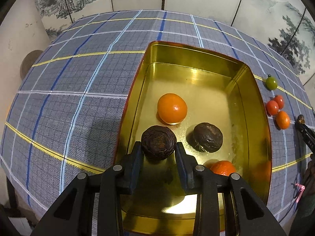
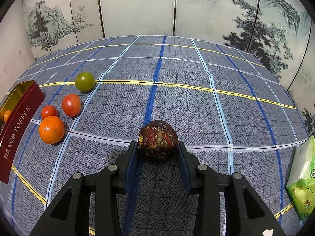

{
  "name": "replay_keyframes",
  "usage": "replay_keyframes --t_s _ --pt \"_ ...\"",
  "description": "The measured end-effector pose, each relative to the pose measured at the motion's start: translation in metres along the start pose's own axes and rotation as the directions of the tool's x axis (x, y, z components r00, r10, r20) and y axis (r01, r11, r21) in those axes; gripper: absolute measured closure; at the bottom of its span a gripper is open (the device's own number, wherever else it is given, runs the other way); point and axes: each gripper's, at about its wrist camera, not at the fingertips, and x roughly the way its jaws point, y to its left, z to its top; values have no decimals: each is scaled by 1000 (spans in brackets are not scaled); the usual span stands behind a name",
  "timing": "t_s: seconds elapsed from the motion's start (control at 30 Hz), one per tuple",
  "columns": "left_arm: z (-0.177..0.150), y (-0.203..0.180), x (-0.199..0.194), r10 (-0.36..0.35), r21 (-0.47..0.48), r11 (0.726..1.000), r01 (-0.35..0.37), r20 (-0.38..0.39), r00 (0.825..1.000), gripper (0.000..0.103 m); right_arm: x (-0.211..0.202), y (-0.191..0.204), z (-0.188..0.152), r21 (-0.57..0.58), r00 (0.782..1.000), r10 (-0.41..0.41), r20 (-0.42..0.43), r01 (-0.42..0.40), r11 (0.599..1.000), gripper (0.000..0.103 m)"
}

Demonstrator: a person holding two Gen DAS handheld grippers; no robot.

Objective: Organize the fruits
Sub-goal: 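Carry the dark dried fruit into the gold tin and open the left gripper, then carry the patterned dried fruit into the tin and open the right gripper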

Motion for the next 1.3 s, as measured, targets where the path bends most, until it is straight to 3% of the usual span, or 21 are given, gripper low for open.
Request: replay_keyframes --t_s 1.03,1.3 --pt "-1 -6 2 31 35 999 -30 -7 1000 65 -1 -1 1 6 1000 -14 1 14 1000 67" --pt "-3 -9 -2 9 40 999 -10 13 1000 50 -2 0 1 4 999 -37 -9 37 999 68"
